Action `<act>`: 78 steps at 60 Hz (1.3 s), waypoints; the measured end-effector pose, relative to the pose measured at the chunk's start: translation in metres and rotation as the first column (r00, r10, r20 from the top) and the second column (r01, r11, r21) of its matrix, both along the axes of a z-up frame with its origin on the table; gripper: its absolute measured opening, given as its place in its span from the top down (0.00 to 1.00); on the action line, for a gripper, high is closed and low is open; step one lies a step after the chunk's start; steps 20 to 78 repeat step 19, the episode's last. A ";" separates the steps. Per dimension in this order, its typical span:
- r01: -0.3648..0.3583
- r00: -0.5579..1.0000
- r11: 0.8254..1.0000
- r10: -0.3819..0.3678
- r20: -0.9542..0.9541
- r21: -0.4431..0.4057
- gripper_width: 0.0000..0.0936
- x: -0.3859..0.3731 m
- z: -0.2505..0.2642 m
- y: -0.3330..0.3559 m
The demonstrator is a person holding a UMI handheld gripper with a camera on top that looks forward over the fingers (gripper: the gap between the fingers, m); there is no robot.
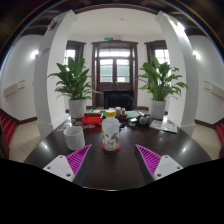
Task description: Pour water
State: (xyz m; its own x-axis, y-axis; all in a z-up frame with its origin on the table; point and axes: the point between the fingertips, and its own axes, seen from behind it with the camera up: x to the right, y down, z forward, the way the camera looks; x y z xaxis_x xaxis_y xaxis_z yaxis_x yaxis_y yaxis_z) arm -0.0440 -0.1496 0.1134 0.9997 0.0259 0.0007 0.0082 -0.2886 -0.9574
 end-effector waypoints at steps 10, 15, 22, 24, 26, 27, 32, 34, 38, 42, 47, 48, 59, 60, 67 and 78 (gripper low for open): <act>0.011 1.000 0.999 -0.011 0.006 0.036 0.08 0.003 0.022 -0.012; 0.020 1.000 0.999 -0.020 0.004 0.049 0.08 0.004 0.028 -0.014; 0.022 1.000 0.998 -0.022 -0.005 0.050 0.08 0.004 0.031 -0.015; 0.022 1.000 0.998 -0.022 -0.005 0.050 0.08 0.004 0.031 -0.015; 0.022 1.000 0.998 -0.022 -0.005 0.050 0.08 0.004 0.031 -0.015; 0.022 1.000 0.998 -0.022 -0.005 0.050 0.08 0.004 0.031 -0.015; 0.022 1.000 0.998 -0.022 -0.005 0.050 0.08 0.004 0.031 -0.015; 0.022 1.000 0.998 -0.022 -0.005 0.050 0.08 0.004 0.031 -0.015; 0.022 1.000 0.998 -0.022 -0.005 0.050 0.08 0.004 0.031 -0.015; 0.022 1.000 0.998 -0.022 -0.005 0.050 0.08 0.004 0.031 -0.015; 0.022 1.000 0.998 -0.022 -0.005 0.050 0.08 0.004 0.031 -0.015; 0.022 1.000 0.998 -0.022 -0.005 0.050 0.08 0.004 0.031 -0.015; 0.022 1.000 0.998 -0.022 -0.005 0.050 0.08 0.004 0.031 -0.015; 0.022 1.000 0.998 -0.022 -0.005 0.050 0.08 0.004 0.031 -0.015; 0.022 1.000 0.998 -0.022 -0.005 0.050 0.08 0.004 0.031 -0.015; 0.022 1.000 0.998 -0.022 -0.005 0.050 0.08 0.004 0.031 -0.015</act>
